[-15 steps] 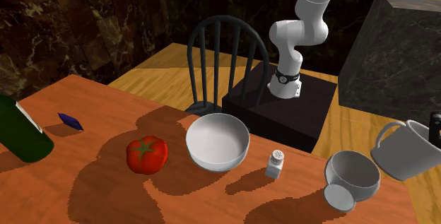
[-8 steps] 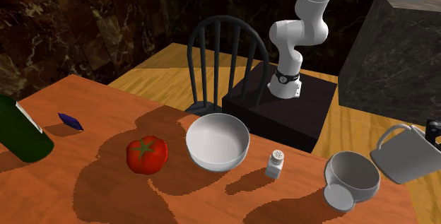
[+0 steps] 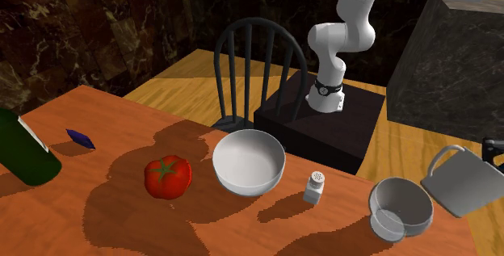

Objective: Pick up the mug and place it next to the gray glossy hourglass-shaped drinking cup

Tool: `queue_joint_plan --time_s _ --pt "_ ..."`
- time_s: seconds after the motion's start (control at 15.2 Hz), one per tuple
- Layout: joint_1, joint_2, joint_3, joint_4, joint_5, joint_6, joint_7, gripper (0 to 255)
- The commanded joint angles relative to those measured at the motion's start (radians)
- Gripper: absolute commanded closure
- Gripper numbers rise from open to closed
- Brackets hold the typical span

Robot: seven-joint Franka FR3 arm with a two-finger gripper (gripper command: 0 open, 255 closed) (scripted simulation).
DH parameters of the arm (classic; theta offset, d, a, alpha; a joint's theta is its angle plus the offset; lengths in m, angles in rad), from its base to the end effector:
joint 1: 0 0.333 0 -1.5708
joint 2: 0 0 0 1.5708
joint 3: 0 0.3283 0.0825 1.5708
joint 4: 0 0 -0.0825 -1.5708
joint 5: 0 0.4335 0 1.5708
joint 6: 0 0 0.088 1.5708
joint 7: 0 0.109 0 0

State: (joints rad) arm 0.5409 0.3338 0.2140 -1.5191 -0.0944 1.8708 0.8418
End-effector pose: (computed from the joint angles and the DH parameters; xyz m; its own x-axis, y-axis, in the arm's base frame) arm 0.5371 0.4706 0.4718 0.9968 -0.0725 0.0329 -0.0724 -0.9974 -0.0050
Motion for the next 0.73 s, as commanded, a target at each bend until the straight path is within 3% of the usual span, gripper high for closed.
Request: queue_joint_plan --time_s 0.0,0.66 --pt "0.001 0.108 -0.008 -0.015 -0.003 0.006 0.006 255" --pt "0.003 0.126 -0.012 -0.051 -0.007 0.059 0.009 255"
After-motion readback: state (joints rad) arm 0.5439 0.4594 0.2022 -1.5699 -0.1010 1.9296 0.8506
